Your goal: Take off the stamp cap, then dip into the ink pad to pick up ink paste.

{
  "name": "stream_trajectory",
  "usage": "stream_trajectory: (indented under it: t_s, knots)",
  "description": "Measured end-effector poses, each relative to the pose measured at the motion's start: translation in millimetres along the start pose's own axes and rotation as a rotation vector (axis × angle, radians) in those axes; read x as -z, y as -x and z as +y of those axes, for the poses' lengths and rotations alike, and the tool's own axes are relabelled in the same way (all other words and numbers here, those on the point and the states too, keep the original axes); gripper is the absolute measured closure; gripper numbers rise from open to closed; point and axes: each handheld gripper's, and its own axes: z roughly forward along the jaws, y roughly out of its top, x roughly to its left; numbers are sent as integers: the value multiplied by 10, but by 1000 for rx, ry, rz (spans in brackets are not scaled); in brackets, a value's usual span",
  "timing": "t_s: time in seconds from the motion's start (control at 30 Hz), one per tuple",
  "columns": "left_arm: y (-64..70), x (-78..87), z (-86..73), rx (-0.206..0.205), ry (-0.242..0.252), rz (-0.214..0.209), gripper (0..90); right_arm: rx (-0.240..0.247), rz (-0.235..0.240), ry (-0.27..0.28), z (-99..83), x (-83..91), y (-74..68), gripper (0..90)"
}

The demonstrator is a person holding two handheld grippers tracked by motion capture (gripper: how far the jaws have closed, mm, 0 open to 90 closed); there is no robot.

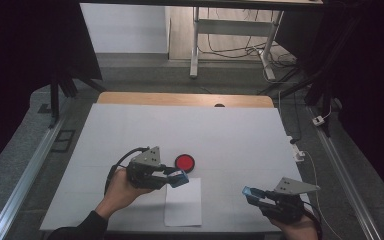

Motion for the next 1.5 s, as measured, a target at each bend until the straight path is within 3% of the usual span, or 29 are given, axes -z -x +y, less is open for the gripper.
stream_trajectory:
  t_s: [0.47, 0.93, 1.5]
  knots:
    - [-23, 12, -6, 19, 4, 14, 703, -47, -35, -6, -140, 158, 57, 685]
    - [-72, -5, -6, 29, -12, 32, 703, -50, -28, -10, -144, 148, 56, 685]
    - [-252, -106, 33, 93, -45, 90, 703, -38, -17, -12, -145, 149, 52, 685]
